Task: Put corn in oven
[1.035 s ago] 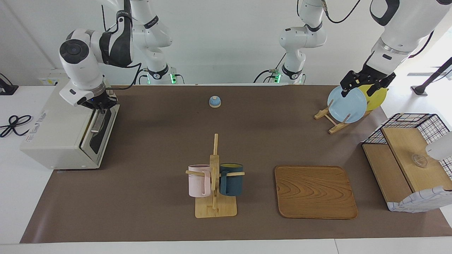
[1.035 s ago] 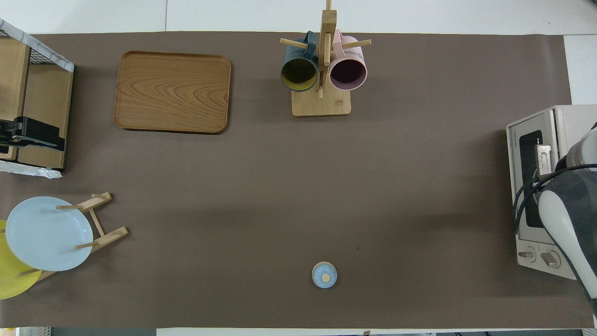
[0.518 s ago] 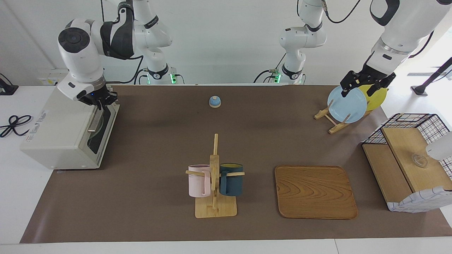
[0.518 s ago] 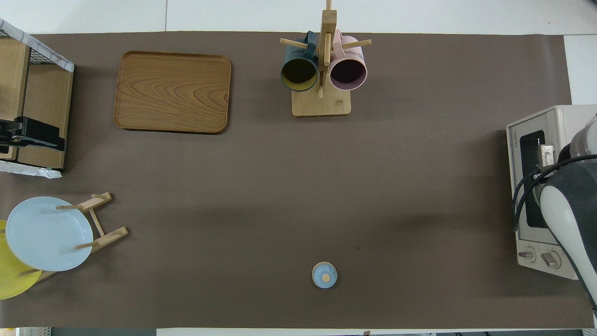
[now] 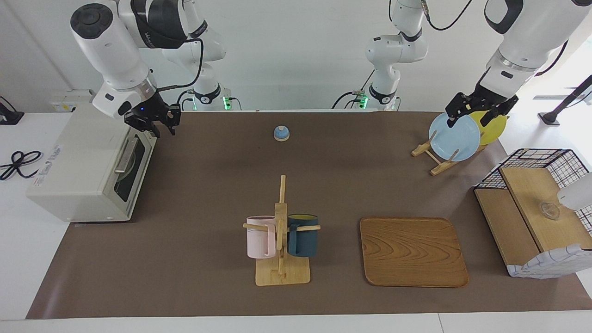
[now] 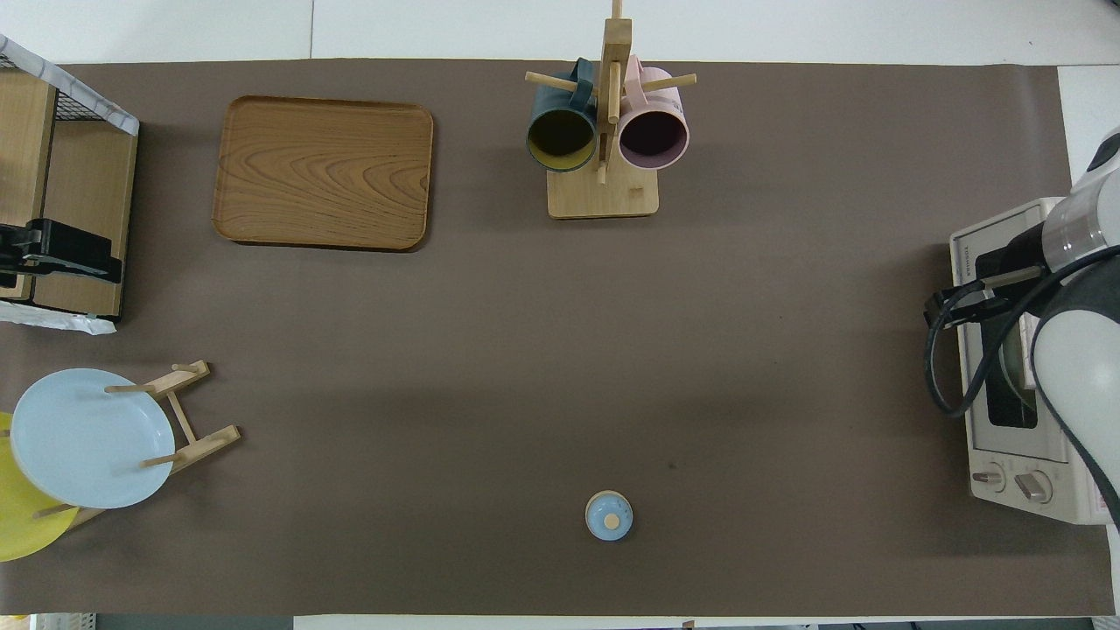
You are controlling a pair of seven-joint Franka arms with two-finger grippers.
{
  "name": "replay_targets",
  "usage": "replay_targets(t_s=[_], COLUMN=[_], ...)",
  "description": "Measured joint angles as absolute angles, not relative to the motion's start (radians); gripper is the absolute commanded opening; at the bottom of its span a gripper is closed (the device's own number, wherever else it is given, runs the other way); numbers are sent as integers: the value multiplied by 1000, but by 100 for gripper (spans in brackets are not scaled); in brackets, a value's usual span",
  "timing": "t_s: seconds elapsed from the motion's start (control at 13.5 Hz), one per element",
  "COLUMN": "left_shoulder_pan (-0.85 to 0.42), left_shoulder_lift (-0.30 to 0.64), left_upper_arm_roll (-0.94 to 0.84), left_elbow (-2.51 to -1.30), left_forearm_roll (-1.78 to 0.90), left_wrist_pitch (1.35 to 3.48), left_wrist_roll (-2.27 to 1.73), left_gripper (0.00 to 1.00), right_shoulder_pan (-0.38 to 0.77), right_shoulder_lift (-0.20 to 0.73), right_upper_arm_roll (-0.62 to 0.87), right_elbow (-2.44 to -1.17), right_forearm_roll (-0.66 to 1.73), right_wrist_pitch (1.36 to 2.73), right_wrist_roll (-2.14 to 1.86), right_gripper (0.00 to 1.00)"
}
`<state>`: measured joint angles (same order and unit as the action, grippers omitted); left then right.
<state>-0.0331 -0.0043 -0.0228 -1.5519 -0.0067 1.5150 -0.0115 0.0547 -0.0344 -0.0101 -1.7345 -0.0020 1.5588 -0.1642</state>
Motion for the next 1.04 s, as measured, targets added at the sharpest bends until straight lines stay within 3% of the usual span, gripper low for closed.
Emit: replay_targets(t_s=[0.59, 1.04], left_shoulder_pan=[-33, -33], left_shoulder_lift=[-4, -4], left_upper_arm_roll=[-23, -23], left_elbow=[-1552, -1552], left_forearm_roll=[-7, -7], left_wrist_pitch=[1515, 1515], left_wrist_roll=[-11, -11], left_gripper=[100, 100], right_shoulder_pan=[81, 104], right_shoulder_lift=[-24, 39], right_upper_arm_roll=[-10, -41], right_elbow=[-1681, -1596], right_forearm_roll=[0, 0], right_wrist_pitch=[1502, 1459], right_wrist_roll=[-71, -45], right_gripper=[100, 100])
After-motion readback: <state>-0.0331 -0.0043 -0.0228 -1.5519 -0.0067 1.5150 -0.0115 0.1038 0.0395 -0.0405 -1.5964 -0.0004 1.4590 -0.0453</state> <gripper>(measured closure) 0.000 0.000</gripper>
